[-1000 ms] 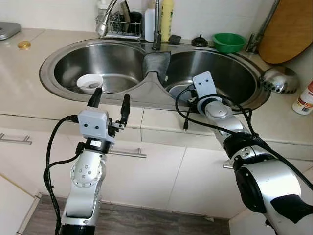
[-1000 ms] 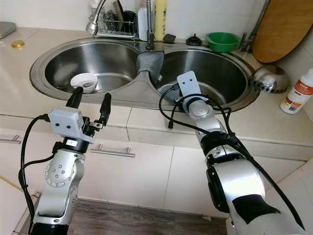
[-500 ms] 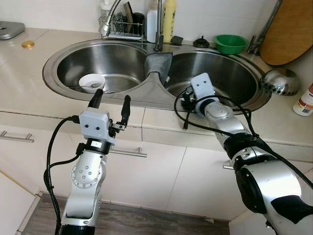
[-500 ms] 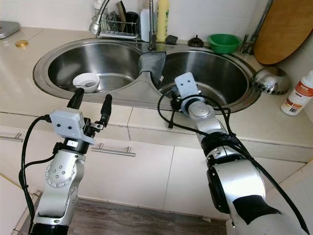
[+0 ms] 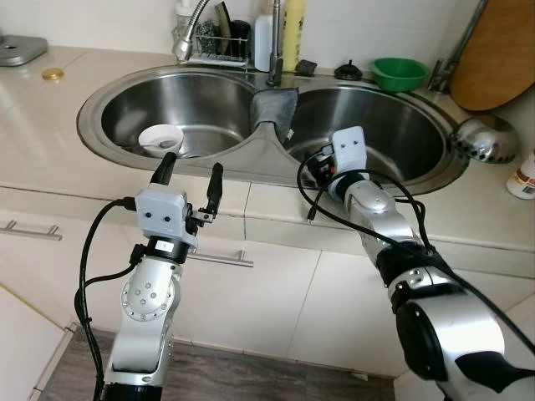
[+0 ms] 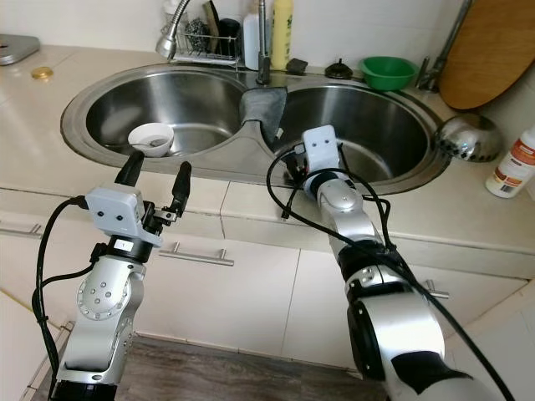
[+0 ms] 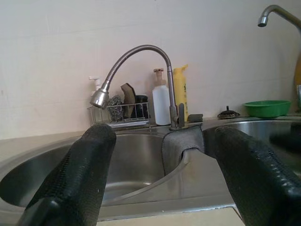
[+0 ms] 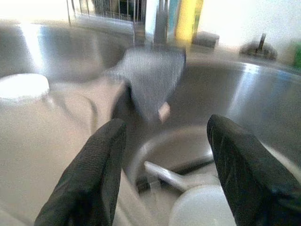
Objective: Kitchen organization
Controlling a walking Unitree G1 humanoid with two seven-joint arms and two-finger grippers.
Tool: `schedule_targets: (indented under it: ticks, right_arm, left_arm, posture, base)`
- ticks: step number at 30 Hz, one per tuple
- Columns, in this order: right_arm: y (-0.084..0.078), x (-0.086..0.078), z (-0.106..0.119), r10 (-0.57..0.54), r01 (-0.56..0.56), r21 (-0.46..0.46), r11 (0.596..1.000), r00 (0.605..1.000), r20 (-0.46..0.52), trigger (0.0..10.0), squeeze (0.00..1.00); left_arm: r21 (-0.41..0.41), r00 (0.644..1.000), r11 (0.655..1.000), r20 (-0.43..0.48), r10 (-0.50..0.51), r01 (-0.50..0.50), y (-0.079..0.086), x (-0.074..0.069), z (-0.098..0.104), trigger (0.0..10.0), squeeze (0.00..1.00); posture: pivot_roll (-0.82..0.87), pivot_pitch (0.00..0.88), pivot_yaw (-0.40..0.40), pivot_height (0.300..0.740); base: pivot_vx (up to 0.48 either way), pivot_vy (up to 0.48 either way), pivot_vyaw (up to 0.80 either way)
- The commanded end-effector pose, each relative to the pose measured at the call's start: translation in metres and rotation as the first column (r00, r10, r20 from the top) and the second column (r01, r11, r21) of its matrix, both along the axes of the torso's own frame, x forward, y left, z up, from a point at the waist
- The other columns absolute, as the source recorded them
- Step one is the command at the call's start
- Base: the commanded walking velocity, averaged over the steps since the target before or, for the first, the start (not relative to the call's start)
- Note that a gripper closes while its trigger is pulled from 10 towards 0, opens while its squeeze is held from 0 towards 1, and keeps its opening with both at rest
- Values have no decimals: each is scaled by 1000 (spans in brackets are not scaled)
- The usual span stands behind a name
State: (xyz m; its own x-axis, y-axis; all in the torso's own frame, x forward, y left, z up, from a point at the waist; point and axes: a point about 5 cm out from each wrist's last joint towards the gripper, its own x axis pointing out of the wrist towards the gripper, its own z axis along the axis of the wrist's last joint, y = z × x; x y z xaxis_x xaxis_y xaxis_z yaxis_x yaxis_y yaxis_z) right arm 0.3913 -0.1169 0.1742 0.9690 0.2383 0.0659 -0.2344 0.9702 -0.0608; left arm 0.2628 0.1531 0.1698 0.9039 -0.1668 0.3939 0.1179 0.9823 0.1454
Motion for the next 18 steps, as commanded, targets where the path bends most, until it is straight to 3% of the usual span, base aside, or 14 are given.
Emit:
schedule_targets:
  ticks: [1,3,8,18]
  right_arm:
    - [-5,-3,17,-12,4,93,996,996,90,10000,0]
    - [-8,-8,26,-30,8,145,989,989,146,10000,0]
    - [-7,-17,35,-43,4,175,985,975,218,10000,0]
    - [6,-32,23,-14,-21,158,987,976,215,10000,0]
  left_arm:
    - [-1,1000,1000,-14,-13,13,-2,2,-1,10000,0]
    - [-3,1000,1000,-17,-20,20,-3,1,-1,10000,0]
    - [-2,1000,1000,-14,-23,23,-3,2,-1,10000,0]
    - [1,1000,1000,-12,-29,29,-3,2,0,10000,0]
  posture:
    - [25,0,-36,740]
    - [23,0,-38,740]
    - [24,0,-35,740]
    - [25,0,-35,740]
  base:
    - [0,469,0]
    - [0,480,0]
    - [0,480,0]
    - [0,480,0]
